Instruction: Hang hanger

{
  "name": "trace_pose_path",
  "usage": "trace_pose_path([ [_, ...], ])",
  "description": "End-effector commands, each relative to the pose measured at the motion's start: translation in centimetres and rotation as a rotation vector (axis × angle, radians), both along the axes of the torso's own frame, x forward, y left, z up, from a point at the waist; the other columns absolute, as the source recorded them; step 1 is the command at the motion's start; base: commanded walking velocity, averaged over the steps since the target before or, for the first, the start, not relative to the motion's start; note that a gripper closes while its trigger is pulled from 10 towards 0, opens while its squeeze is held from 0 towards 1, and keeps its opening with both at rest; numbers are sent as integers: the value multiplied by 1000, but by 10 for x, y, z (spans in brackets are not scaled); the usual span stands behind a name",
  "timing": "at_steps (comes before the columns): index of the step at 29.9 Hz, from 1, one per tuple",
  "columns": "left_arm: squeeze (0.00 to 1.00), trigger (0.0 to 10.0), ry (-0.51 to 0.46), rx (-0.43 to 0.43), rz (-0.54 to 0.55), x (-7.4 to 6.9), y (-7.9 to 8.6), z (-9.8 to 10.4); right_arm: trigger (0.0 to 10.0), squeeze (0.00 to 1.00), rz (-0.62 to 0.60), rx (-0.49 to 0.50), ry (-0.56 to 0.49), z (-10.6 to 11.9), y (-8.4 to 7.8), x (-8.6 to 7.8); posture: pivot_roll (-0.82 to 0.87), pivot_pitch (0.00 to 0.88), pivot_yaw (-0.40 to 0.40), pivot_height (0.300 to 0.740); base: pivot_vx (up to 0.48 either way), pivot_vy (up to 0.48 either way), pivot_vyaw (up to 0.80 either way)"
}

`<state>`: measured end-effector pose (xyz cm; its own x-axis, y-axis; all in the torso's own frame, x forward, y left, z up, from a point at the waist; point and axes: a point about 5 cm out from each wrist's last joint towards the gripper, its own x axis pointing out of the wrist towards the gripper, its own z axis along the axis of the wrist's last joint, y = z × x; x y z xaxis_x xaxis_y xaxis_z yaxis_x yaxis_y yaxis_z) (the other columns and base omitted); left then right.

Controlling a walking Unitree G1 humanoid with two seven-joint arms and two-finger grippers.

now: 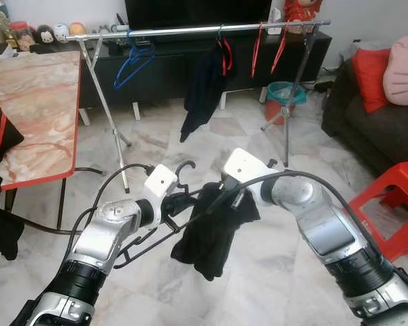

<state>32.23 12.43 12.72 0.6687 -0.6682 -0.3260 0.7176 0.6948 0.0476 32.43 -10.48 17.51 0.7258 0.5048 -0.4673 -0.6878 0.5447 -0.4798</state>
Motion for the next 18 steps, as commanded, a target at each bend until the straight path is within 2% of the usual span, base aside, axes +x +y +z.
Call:
trace_pose_path([
  [1,0,10000,-37,29,113,12,6,4,10000,0,-25,32,-42,9,4,1,-156,0,-41,740,0,0,0],
  [4,0,10000,-56,35,207,19,11,6,10000,0,-95,37,-58,9,0,6,-156,0,-41,740,0,0,0],
  [6,0,10000,-52,1,242,23,13,7,10000,0,-104,40,-58,9,-1,8,-155,0,-40,740,0,0,0],
  [9,0,10000,-41,-70,122,15,3,12,10000,0,-77,33,-52,9,1,6,-160,0,-39,740,0,0,0],
  [10,0,10000,-40,-104,11,6,-3,16,10000,0,-47,27,-40,7,3,3,-160,0,-39,740,0,0,0],
  [11,0,10000,-41,-101,-19,4,-5,16,10000,0,-36,26,-37,7,4,1,-160,0,-39,740,0,0,0],
  [12,0,10000,-38,-86,-32,3,-5,15,10000,0,-27,25,-35,7,6,0,-160,0,-39,740,0,0,0],
  [13,0,10000,-41,-29,12,6,0,11,10000,0,-28,30,-38,8,7,0,-154,0,-40,740,0,0,0],
  [15,0,10000,-41,8,54,10,3,8,10000,0,-31,35,-41,9,9,0,-153,0,-40,740,0,0,0],
  [16,0,10000,-13,92,180,18,15,-1,10000,0,-47,50,-42,10,11,1,-153,0,-40,740,0,0,0],
  [17,0,10000,-13,92,180,18,15,-1,10000,0,-47,50,-42,10,11,1,-153,0,-40,740,0,0,0],
  [18,0,10000,-3,126,227,21,20,-4,10000,0,-64,54,-45,10,10,2,-153,0,-40,740,0,0,0],
])
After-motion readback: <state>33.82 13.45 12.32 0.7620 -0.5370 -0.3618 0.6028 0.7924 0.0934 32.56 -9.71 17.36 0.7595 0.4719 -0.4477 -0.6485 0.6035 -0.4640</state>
